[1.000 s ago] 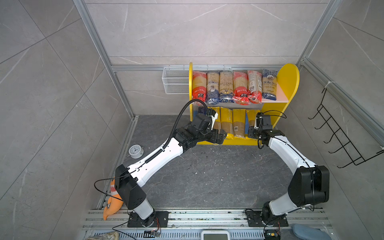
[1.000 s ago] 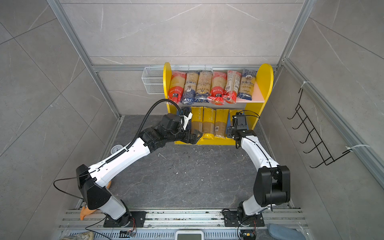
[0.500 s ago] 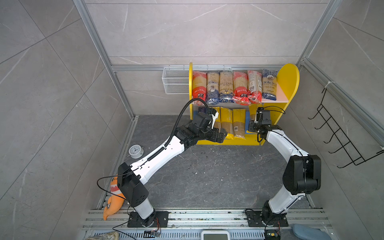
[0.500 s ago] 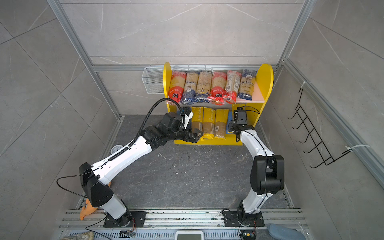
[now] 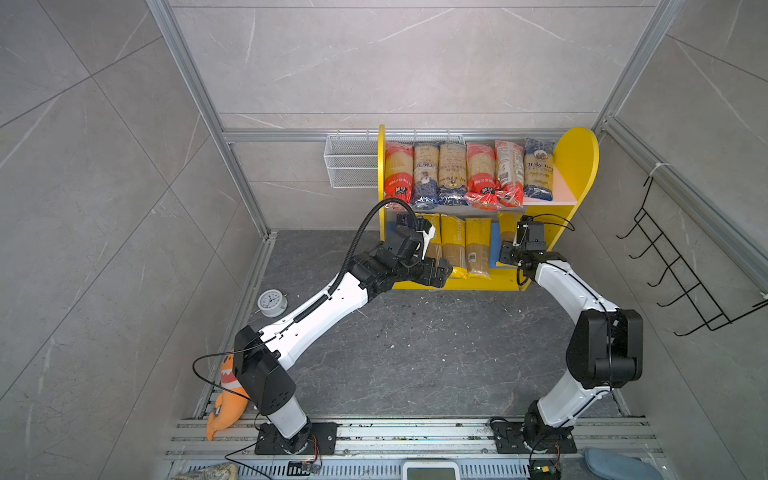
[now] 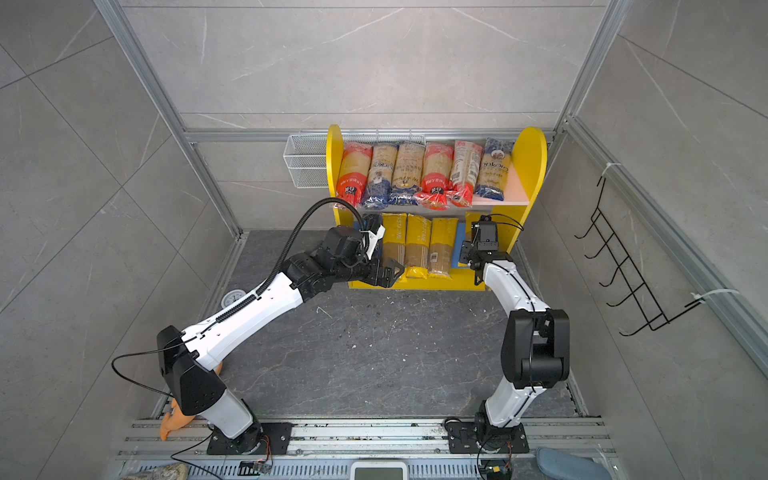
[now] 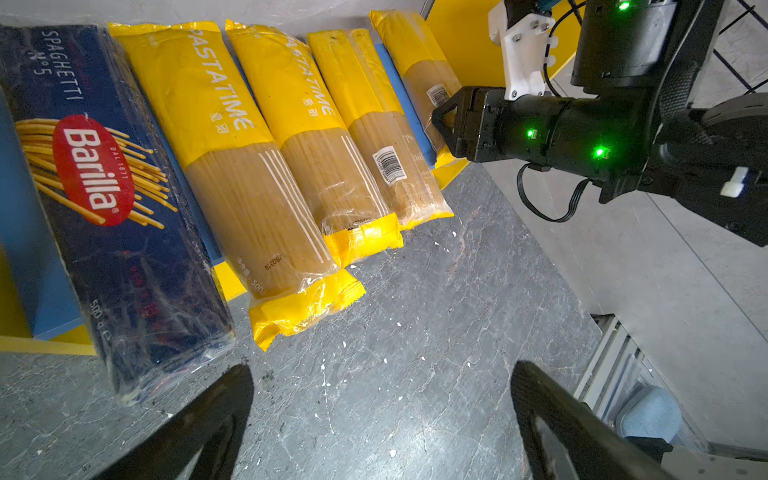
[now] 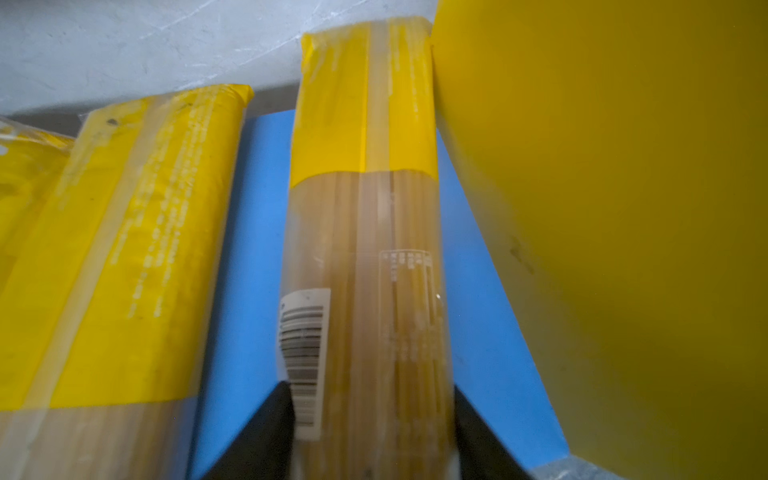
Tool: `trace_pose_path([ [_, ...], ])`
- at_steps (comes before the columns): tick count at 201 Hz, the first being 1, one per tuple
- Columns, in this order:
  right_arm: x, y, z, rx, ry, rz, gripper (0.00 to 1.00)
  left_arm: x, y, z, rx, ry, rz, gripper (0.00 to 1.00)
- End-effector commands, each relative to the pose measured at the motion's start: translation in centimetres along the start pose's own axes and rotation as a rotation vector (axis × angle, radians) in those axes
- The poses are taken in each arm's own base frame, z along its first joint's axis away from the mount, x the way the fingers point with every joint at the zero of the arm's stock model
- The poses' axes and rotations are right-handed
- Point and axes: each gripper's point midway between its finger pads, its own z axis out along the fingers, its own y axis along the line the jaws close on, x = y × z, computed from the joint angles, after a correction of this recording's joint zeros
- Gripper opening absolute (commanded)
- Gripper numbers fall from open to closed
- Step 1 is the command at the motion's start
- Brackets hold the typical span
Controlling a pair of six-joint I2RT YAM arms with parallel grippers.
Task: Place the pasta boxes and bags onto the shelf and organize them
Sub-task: 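Set the packet beside the others while the left gripper pushes the row, then open the right gripper and withdraw both grippers from the shelf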
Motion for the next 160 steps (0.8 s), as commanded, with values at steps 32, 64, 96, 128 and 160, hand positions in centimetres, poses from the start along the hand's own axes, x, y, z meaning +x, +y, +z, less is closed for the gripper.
trace_pose_path([
  [32, 0.2, -1.0, -1.4, 0.023, -0.014, 0.04, 0.88, -0.8, 0.6, -3.8, -0.047, -0.062, -0.01, 1.0],
  [64, 0.4, -1.1, -2.5, 0.011, -0.015, 0.051, 1.0, -0.6, 0.9, -4.7, -0.062, -0.074, -0.01, 1.0],
  [96, 0.7, -1.2, -3.6, 0.002, -0.009, 0.062, 1.0, -0.3, 1.0, -5.3, -0.065, -0.077, -0.016, 1.0],
  [128, 1.2, -1.5, -4.9, 0.0, -0.005, 0.072, 1.0, -0.1, 1.2, -6.3, -0.069, -0.09, -0.02, 1.0],
  [160, 1.9, -1.7, -6.4, -0.011, -0.001, 0.083, 1.0, 0.5, 1.8, -7.5, -0.098, -0.102, -0.025, 1.0],
])
